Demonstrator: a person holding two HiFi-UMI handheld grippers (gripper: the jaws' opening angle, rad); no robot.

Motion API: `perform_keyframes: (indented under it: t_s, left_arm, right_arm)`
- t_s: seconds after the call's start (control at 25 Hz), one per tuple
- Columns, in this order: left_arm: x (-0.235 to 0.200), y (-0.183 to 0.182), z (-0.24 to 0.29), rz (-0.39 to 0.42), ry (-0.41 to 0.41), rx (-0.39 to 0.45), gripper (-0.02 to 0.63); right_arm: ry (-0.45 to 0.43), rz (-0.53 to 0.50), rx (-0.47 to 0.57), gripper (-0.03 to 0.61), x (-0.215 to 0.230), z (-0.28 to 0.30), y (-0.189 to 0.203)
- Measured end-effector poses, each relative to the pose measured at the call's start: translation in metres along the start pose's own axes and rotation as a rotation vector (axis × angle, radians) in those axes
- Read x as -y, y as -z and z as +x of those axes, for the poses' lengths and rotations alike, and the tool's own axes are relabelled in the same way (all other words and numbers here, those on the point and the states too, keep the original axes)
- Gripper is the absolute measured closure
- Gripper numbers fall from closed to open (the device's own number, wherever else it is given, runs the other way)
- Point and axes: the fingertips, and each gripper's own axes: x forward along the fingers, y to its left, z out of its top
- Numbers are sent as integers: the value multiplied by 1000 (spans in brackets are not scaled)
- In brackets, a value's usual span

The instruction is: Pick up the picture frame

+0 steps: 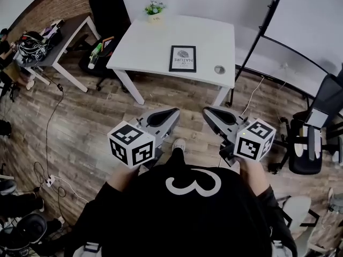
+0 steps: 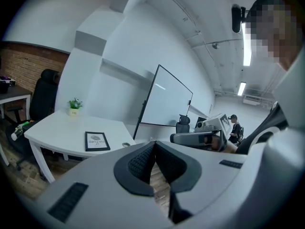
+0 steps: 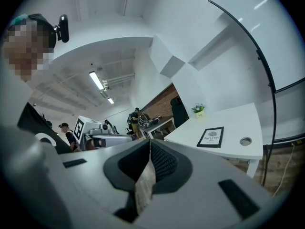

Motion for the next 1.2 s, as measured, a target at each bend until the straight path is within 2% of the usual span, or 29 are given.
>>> perform_keyframes:
  t_s: [0.32, 0.68, 0.92, 1.2]
  left_arm:
    - [-73, -28, 43, -37, 23, -31, 597]
    - [-158, -68, 91, -43, 67, -54, 597]
    - [-194, -85, 124, -39, 125, -67, 597]
    - [-225, -91, 141, -41, 151, -78, 597]
  right_arm:
    - [44, 53, -24, 552, 58, 53, -27]
    - [97, 72, -22, 552, 123, 116, -68]
    - [144, 91, 5, 552, 162, 141, -86]
    - [199, 101, 35, 552, 189, 158, -93]
